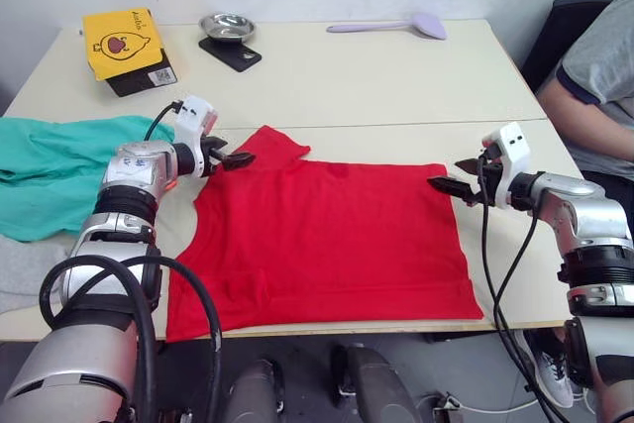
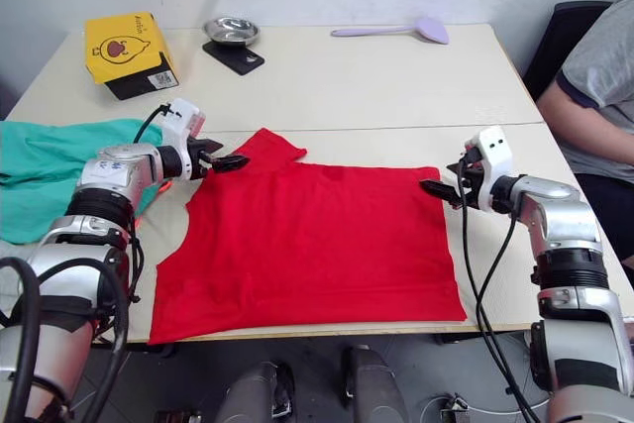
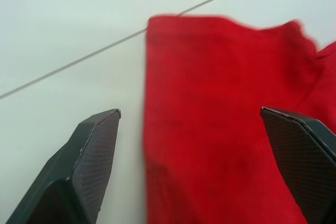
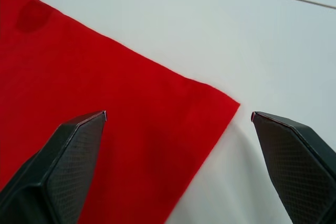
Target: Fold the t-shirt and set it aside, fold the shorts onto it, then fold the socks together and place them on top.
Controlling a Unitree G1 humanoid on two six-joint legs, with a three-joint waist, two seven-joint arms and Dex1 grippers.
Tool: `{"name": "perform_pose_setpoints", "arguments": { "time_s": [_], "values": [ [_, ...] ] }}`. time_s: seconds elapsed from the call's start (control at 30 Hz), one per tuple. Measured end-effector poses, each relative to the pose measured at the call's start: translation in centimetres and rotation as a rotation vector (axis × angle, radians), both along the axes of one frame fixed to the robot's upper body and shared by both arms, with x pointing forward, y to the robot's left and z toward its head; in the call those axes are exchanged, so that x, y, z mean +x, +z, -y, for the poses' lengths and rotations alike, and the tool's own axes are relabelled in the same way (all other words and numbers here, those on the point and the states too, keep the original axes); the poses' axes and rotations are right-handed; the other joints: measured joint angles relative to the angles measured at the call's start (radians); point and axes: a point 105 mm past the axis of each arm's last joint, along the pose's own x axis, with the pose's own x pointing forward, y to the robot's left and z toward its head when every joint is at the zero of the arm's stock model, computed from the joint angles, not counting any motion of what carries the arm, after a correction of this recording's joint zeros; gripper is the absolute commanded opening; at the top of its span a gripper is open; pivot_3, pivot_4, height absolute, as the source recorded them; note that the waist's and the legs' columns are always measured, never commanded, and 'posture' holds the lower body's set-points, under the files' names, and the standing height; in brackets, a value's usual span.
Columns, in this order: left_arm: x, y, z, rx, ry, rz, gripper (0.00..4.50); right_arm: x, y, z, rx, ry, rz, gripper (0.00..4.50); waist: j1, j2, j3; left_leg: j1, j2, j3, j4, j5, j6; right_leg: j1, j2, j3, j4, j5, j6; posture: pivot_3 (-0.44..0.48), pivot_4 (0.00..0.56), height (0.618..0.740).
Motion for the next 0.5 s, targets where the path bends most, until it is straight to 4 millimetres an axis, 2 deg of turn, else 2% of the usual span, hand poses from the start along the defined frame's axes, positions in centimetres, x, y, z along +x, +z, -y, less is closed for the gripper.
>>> {"name": "perform_pose_setpoints", "arguments": {
  "time_s": [0.23, 0.37, 0.47, 0.5],
  "values": [
    [-0.4, 0.2, -2.9, 0.069, 0.069, -0.015, 4.47, 0.8, 0.0, 0.2, -0.013, -0.035, -0.007, 4.50, -0.002, 0.000, 0.000, 0.000, 0.000, 0.000, 0.001, 0.000, 0.000, 0.000, 0.000, 0.000, 0.001, 0.000, 0.000, 0.000, 0.150, 0.740],
    [-0.6, -0.4, -2.8, 0.055, 0.068, -0.040, 4.47, 1.2, -1.0, -0.3, -0.011, -0.050, -0.029, 4.50, -0.002, 0.000, 0.000, 0.000, -0.001, 0.001, 0.001, 0.000, 0.000, 0.000, -0.001, 0.000, 0.002, 0.000, 0.000, 0.000, 0.150, 0.740],
    [-0.6, -0.9, -2.3, 0.031, 0.061, -0.053, 4.47, 2.0, -1.0, -0.2, -0.017, -0.081, -0.031, 4.50, -0.002, 0.000, 0.000, 0.000, -0.001, 0.001, 0.002, 0.000, 0.001, 0.000, -0.001, 0.001, 0.003, 0.000, 0.000, 0.000, 0.150, 0.740],
    [-0.6, -1.0, -2.0, 0.020, 0.055, -0.052, 4.49, 2.2, -1.0, -0.2, -0.018, -0.087, -0.032, 4.32, -0.002, 0.000, 0.000, 0.000, -0.001, 0.001, 0.002, 0.000, 0.001, 0.000, -0.001, 0.001, 0.003, 0.000, 0.000, 0.000, 0.150, 0.740]
  ]
}}
